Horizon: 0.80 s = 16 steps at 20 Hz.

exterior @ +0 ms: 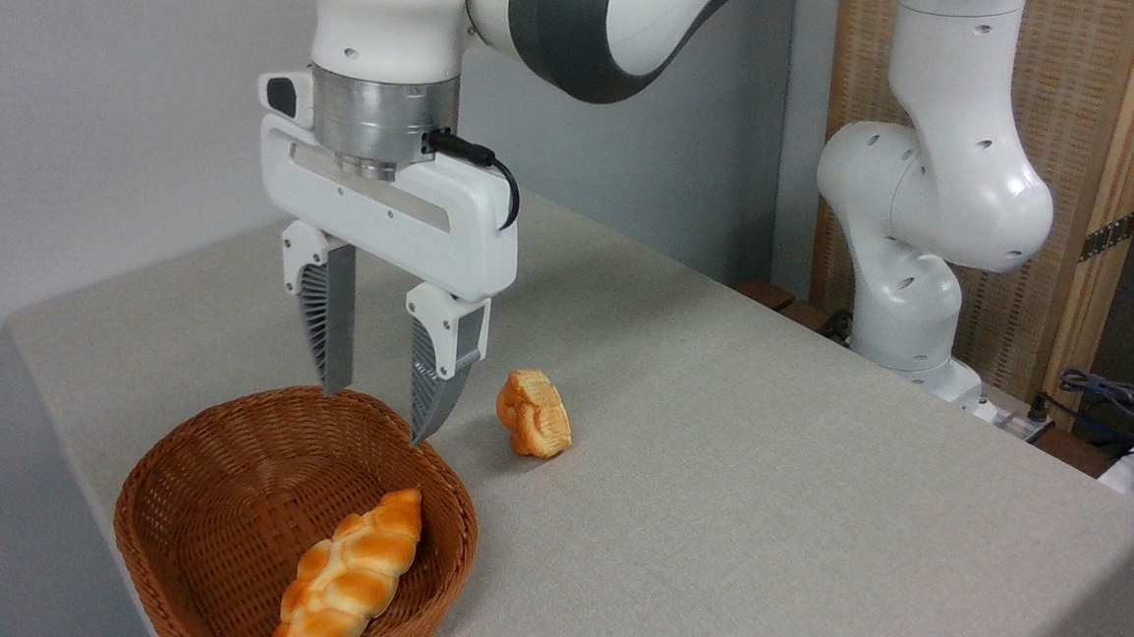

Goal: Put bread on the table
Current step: 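Move the open gripper over the basket and lower onto the braided loaf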

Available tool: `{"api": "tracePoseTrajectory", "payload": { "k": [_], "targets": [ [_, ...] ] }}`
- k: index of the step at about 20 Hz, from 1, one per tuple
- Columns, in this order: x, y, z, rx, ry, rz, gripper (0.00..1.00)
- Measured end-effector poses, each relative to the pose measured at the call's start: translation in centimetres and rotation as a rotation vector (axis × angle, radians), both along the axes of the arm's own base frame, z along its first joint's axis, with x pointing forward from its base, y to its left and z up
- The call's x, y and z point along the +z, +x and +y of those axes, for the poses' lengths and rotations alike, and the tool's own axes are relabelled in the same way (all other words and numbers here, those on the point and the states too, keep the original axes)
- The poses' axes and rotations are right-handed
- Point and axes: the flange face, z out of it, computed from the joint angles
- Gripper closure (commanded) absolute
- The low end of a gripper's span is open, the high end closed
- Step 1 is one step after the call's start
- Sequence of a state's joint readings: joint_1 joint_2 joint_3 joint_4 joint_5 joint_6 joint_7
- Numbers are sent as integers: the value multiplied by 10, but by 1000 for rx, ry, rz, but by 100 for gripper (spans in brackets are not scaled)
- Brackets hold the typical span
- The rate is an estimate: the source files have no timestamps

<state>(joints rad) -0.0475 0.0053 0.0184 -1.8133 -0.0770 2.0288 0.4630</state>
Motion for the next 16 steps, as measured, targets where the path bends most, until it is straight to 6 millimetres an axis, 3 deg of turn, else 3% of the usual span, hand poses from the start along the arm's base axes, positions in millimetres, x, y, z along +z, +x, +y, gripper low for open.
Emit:
{"api": "tracePoseTrajectory", "payload": {
  "k": [7, 16],
  "targets": [
    [-45, 34, 0, 143, -28, -52, 0],
    [-97, 46, -13, 120, -9, 24, 0]
  ]
}}
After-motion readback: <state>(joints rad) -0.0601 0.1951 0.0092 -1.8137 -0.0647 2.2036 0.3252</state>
